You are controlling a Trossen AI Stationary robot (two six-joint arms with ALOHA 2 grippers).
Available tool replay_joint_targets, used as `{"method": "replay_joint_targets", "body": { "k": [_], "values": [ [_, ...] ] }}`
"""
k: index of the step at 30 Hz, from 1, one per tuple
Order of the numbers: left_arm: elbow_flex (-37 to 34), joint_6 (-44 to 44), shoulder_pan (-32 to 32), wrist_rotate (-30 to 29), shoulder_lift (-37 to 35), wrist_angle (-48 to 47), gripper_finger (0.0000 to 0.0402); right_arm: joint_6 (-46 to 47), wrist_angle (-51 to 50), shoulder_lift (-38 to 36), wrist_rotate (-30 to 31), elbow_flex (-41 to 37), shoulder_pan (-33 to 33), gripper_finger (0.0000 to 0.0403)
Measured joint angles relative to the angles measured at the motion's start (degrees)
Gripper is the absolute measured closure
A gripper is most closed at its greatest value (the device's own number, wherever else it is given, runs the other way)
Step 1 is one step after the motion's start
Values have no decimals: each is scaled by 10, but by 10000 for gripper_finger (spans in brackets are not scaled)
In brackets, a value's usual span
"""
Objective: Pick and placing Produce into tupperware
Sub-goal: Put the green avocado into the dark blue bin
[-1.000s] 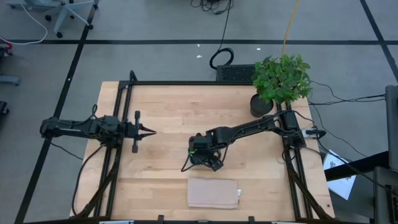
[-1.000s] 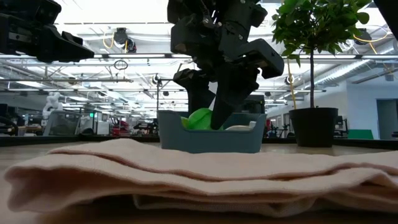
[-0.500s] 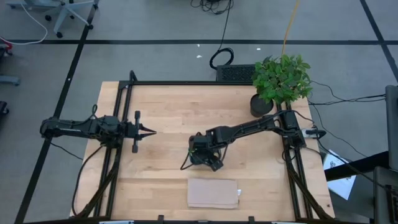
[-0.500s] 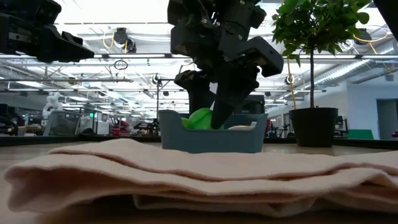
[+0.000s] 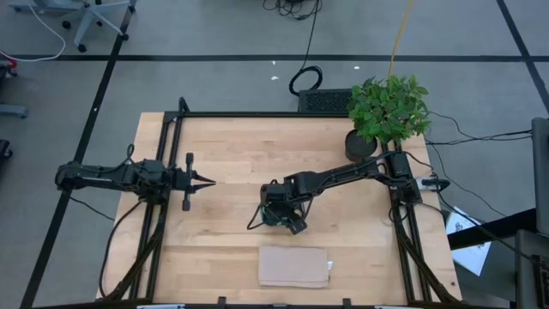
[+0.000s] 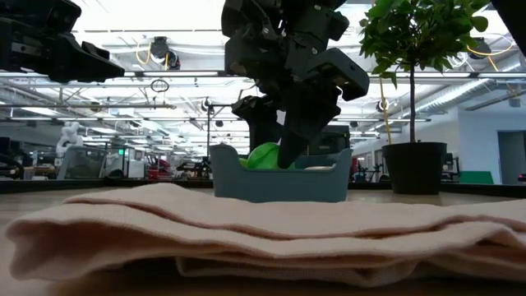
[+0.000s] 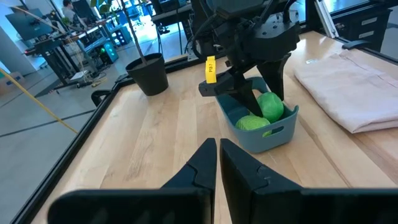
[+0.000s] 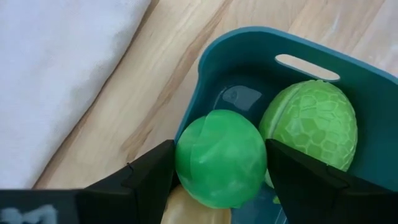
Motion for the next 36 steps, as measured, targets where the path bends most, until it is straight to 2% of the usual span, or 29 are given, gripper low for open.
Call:
{"method": "replay_joint_targets", "body": {
  "k": [18,36],
  "values": [
    [0,0,0,0,0,0,376,-8,-2,0,2,0,0,157],
    [0,1,0,0,0,-2,376,-27,-8,-5,37,0,4,157]
  ]
}}
